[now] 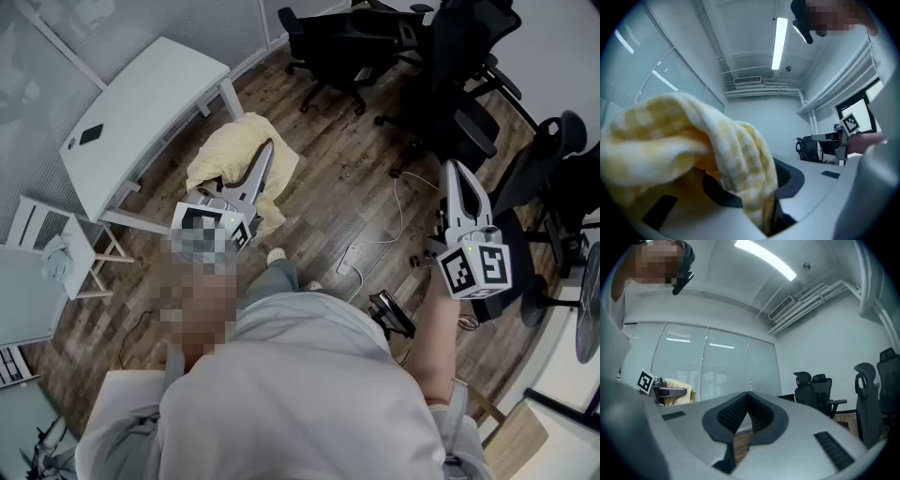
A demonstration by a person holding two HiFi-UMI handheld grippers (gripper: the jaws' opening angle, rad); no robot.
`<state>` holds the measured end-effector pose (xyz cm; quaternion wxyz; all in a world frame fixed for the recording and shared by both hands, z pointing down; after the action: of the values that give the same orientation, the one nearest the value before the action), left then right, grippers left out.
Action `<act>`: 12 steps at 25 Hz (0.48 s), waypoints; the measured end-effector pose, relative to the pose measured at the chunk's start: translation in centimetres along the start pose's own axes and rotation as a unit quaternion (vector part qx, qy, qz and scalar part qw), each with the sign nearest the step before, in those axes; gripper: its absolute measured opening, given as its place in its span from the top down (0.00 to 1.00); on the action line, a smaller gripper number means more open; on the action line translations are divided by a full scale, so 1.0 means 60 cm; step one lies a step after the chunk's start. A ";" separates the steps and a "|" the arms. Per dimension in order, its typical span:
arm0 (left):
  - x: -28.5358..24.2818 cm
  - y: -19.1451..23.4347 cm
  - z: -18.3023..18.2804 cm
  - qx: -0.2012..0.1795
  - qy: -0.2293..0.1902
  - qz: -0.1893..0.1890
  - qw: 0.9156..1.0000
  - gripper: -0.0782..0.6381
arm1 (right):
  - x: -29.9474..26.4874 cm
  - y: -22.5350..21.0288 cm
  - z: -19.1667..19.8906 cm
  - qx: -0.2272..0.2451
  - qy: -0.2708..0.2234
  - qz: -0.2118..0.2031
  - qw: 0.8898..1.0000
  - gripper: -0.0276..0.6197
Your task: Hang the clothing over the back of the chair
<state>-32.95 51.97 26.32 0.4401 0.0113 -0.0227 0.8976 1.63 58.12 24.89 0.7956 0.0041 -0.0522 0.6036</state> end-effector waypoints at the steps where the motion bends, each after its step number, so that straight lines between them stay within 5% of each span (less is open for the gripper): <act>1: 0.001 0.003 0.001 0.000 0.001 -0.001 1.000 0.71 | -0.002 0.003 0.000 0.001 0.000 0.000 1.000 0.92; 12: 0.007 0.015 -0.008 0.001 -0.001 -0.010 1.000 0.71 | -0.010 0.016 -0.009 0.005 -0.001 -0.002 1.000 0.92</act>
<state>-33.94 51.77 25.85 0.4493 0.0129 -0.0220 0.8930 0.57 57.83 24.27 0.7968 0.0093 -0.0500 0.6021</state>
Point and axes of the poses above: the fingertips, and each gripper's own axes: x backward along the fingers, y to its left, z out of its underside, the point moved 7 cm from there along x, backward along the fingers
